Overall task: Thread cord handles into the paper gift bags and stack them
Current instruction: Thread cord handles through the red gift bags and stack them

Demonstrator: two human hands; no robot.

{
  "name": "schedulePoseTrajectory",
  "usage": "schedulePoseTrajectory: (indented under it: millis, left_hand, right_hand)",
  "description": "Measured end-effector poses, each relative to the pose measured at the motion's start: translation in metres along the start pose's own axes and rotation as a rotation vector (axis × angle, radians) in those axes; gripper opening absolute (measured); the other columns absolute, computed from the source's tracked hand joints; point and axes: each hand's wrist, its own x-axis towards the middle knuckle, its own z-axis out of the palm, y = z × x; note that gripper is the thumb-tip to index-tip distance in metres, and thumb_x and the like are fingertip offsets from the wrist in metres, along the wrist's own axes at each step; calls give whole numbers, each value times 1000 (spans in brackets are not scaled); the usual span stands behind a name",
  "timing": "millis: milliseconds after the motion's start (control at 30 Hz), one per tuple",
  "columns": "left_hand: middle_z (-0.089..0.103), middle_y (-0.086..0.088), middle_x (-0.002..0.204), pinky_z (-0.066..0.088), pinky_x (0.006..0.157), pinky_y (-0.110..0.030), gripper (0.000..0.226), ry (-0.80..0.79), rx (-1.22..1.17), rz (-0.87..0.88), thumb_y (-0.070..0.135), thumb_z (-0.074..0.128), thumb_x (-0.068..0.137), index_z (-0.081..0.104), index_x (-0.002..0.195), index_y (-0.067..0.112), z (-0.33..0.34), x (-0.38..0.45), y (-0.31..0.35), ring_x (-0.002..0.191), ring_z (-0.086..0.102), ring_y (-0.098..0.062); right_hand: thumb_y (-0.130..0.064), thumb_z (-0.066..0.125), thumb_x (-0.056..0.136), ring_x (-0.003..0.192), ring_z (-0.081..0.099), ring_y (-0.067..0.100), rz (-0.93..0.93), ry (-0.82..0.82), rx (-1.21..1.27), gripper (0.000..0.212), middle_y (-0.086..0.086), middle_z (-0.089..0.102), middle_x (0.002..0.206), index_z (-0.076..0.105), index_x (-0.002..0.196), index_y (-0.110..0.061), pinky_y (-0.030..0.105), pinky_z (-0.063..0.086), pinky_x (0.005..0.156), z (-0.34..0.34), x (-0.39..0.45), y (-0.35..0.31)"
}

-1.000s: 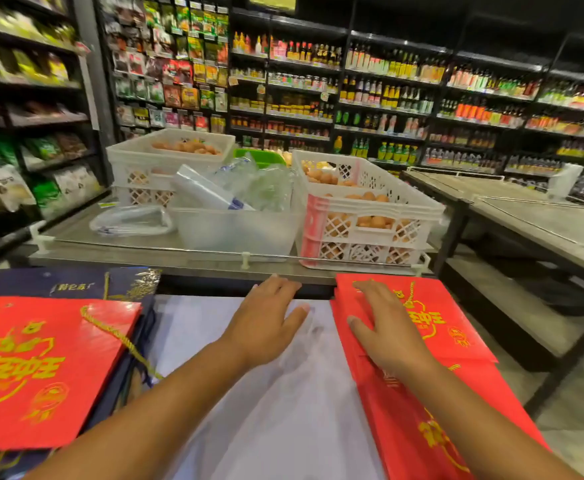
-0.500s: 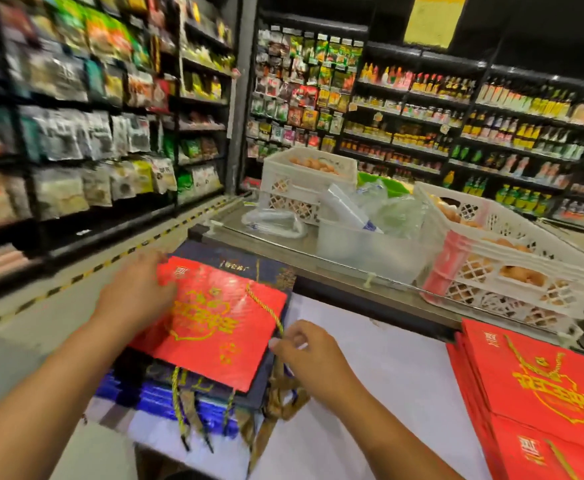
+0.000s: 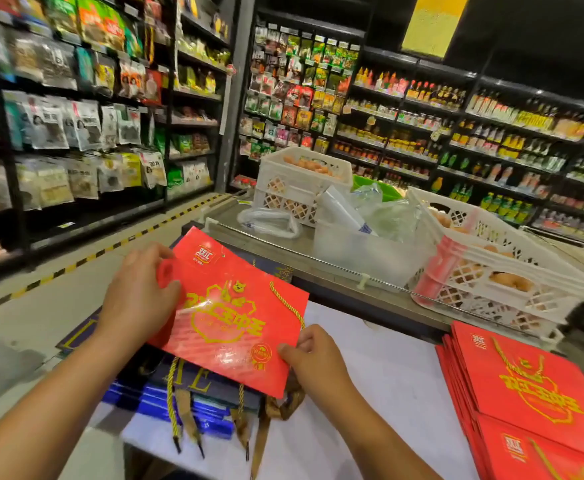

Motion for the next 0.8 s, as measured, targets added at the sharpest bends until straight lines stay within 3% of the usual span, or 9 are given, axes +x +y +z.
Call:
schedulePoseTrajectory:
  millis: [133,267,367,433,500,600,667,800]
  left_hand:
    - [61,7,94,46,76,-40,38,-6,-227,-66,14,77,83,58,112,29,-3,-4,23,91,60,-23]
    - [65,0,89,46,71,-38,43,-29,-374,-70,8,80,82,59,113,28,9,-10,42,83,61,-19]
    - [70,-6,82,54,74,-42,48,-56,-516,-91,6,81,84,57,119,29,19,-12,52,77,68,-26]
    - [68,-11,84,62,67,-40,48,-88,-569,-104,5,81,85,57,122,25,25,-13,62,72,67,-29]
    - [63,-16,90,61,55,-28,45,-200,-658,-142,1,78,87,59,124,17,33,-18,75,69,63,-25]
    - [68,-14,93,54,57,-30,38,-385,-638,-114,-1,74,90,65,120,19,47,-34,92,70,64,-21]
    - [74,-14,90,50,53,-29,30,-519,-649,-88,-4,71,91,69,112,17,56,-45,101,66,66,-19]
    - [68,-28,77,50,42,-29,15,-705,-599,-82,-4,75,87,68,99,2,67,-59,113,52,60,-28]
  right_hand:
    - [-17,67,92,81,68,23,10,67,81,21,18,65,96,50,103,-11,36,52,66,-26,-3,5]
    - [-11,62,86,92,73,28,15,138,200,20,13,72,99,53,100,-23,49,58,78,-55,-6,14]
    - [-12,62,79,86,73,22,9,198,246,24,6,74,92,59,100,-21,42,54,73,-83,-15,19]
    - [-15,61,72,76,71,17,14,231,288,29,3,74,86,61,101,-20,33,51,66,-100,-21,26]
    - [-4,58,82,70,69,18,24,262,304,32,8,73,88,60,107,-24,30,49,59,-115,-23,36]
    - [9,49,89,49,50,8,19,312,242,54,2,59,70,53,121,-34,21,38,45,-133,-24,56]
    - [7,46,89,47,44,11,12,299,187,60,-2,50,60,56,125,-40,25,36,45,-145,-24,70]
    - [0,48,93,45,44,9,15,315,112,36,-10,51,50,68,108,-26,24,34,47,-164,-24,95]
